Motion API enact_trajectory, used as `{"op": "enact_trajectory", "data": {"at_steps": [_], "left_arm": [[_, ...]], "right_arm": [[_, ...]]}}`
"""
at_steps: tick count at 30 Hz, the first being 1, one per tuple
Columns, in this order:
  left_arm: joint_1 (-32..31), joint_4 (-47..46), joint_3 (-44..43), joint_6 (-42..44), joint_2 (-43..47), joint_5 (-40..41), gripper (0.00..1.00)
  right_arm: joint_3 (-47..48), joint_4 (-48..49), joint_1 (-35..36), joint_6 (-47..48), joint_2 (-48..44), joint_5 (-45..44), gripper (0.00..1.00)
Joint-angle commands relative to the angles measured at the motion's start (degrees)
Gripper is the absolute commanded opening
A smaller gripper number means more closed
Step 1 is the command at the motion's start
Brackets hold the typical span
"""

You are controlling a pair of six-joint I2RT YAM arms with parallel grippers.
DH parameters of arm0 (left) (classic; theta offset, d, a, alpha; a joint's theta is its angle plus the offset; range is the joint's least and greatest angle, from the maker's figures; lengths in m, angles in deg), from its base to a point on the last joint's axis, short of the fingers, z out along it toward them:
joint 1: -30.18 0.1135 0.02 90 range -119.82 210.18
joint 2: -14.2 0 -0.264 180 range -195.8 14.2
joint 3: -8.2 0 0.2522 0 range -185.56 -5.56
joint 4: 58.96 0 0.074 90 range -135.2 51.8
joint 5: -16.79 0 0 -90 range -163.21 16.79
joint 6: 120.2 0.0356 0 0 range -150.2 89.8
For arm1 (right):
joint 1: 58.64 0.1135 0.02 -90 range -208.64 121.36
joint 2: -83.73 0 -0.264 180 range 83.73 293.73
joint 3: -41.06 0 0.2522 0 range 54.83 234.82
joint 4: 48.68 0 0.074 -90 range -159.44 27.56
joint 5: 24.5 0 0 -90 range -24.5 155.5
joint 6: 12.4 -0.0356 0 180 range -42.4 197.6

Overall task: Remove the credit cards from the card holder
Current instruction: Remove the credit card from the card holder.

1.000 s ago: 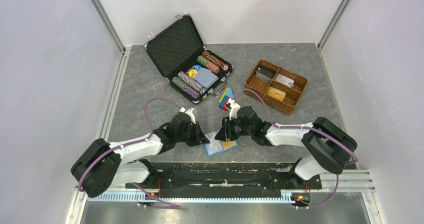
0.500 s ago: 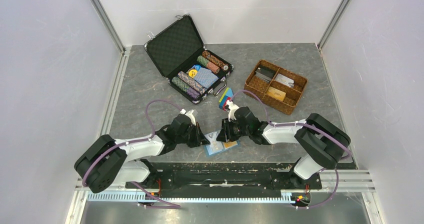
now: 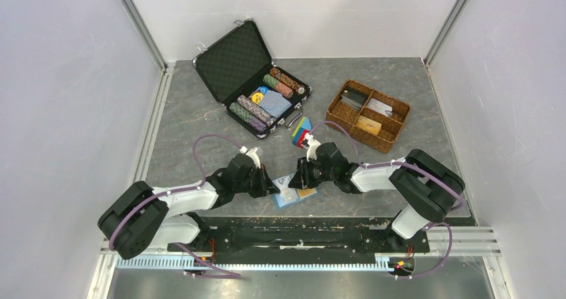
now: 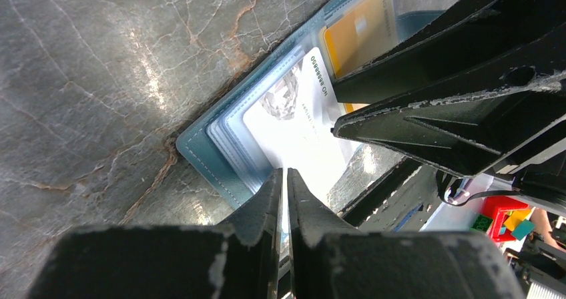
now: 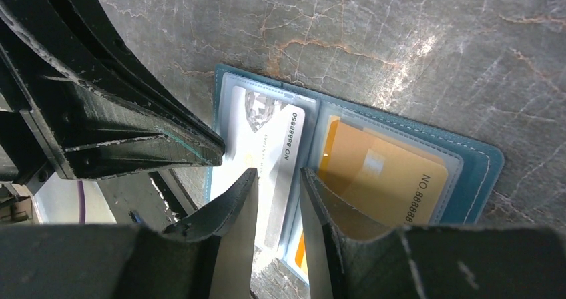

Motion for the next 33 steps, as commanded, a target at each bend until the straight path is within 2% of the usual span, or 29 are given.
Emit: {"op": "enact_trajectory", "data": {"at_steps": [1,7,10,15,19,33], "left_arm": [[-0.15,3.11,1.93,-0.95,-0.72,1.63,0.14],[-0.14,3.07,1.93,-0.94,-1.15,1.67,0.14],[-0.14,2.90,1.96,-1.02,-1.31,1.58,0.14],[-0.14,2.90,1.97,-1.04,-1.52,1.65,0.14],[-0.14,3.05,1.79,-1.04,-2.24,1.66,0.14],[-0.14,6.89,-0.38,-0.43,-4.76,3.25,0.16]], "right_arm": [[-1.58,3.70,-0.66,-0.81,1.60,1.93,0.32],[-2.16,5.71,-1.06,-1.54,2.77,3.50,0.32],[-2.72,7.22,-1.17,-2.19,2.91,4.19,0.29],[-4.27,11.01,-2.15,-3.51,3.46,6.26,0.16],[-6.68,16.56,-3.68,-5.75,3.30,8.64,0.00],[-12.65,18.46,-9.66,-5.82,-2.43,10.91,0.00]]}}
